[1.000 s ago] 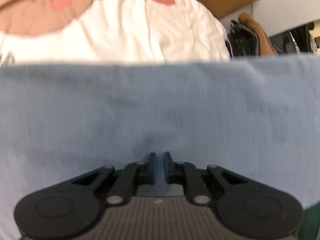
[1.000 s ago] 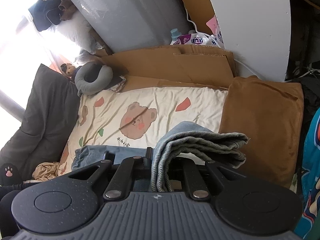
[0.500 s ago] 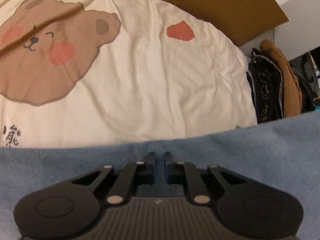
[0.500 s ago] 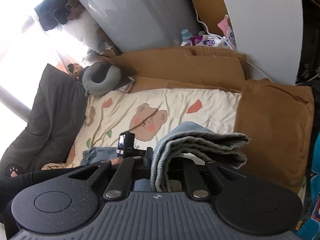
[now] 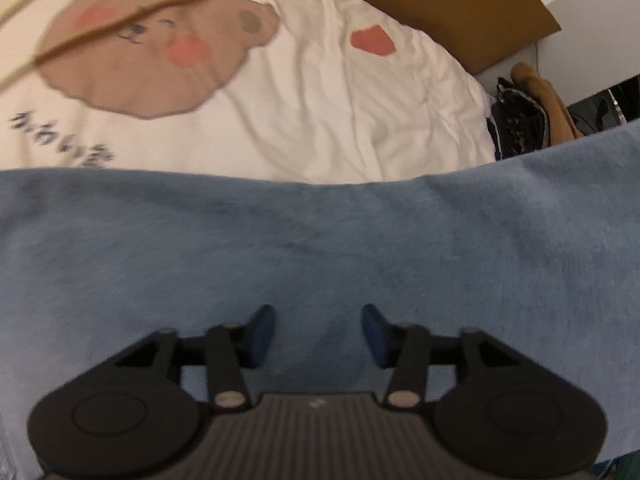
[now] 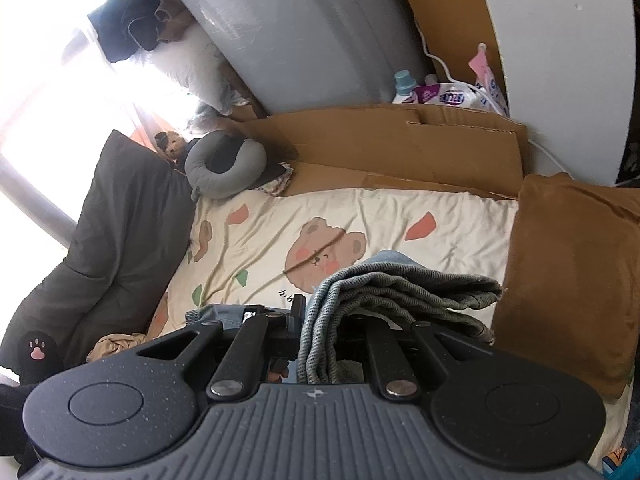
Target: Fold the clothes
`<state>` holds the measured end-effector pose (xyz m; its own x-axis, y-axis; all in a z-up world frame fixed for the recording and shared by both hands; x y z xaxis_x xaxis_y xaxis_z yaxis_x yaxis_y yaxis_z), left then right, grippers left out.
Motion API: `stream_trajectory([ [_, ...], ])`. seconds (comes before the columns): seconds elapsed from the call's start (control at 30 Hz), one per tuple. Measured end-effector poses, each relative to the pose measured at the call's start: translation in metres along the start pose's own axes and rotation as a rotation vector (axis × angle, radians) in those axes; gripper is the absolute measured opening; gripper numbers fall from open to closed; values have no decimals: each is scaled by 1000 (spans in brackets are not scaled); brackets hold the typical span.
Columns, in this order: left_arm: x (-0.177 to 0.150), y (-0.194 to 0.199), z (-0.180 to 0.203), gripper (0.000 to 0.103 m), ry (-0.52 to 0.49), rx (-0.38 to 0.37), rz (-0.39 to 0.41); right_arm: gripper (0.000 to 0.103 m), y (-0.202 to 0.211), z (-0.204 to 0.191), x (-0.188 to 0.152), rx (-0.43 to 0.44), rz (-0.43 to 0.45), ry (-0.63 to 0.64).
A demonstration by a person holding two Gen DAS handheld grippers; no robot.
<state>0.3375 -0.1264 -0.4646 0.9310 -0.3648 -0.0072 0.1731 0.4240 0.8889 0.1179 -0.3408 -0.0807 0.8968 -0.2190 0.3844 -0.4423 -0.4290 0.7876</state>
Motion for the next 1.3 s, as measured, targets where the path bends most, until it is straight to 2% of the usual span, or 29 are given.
stream_trajectory([
  [0.2, -19, 38, -21, 68, 15, 13, 43, 9, -7, -29, 8, 4, -19, 31],
  [0.3, -29, 57, -36, 70, 35, 26, 73, 9, -10, -42, 13, 9, -25, 38],
  [0.43, -43, 82, -58, 71, 72, 41, 118, 9, -17, -61, 20, 6, -36, 59],
  [0.53, -55, 99, -71, 71, 121, 12, 152, 9, -26, -78, 24, 11, -51, 79],
  [0.63, -69, 111, -84, 71, 152, 14, 181, 9, -36, -94, 28, 23, -62, 94],
  [0.8, -92, 125, -107, 71, 226, 0, 215, 9, -54, -114, 34, 54, -83, 101],
  [0.93, -107, 132, -120, 71, 244, 19, 227, 9, -75, -126, 36, 51, -114, 107],
  [1.3, -147, 153, -161, 71, 357, 14, 286, 9, -141, -158, 32, 61, -196, 100],
])
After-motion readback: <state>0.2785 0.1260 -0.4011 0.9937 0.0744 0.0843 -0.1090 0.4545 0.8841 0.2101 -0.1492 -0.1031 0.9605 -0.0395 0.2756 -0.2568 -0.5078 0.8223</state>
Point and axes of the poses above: each gripper's, at about its wrist camera, not at the fingertips, and y roughly against the way its jaws point, z to its right, x to its top, the point moved 8 cm from there along -y, roughly the way its jaws point, and after that the axes turned 13 degrees about -z, right-handed, at the moved point
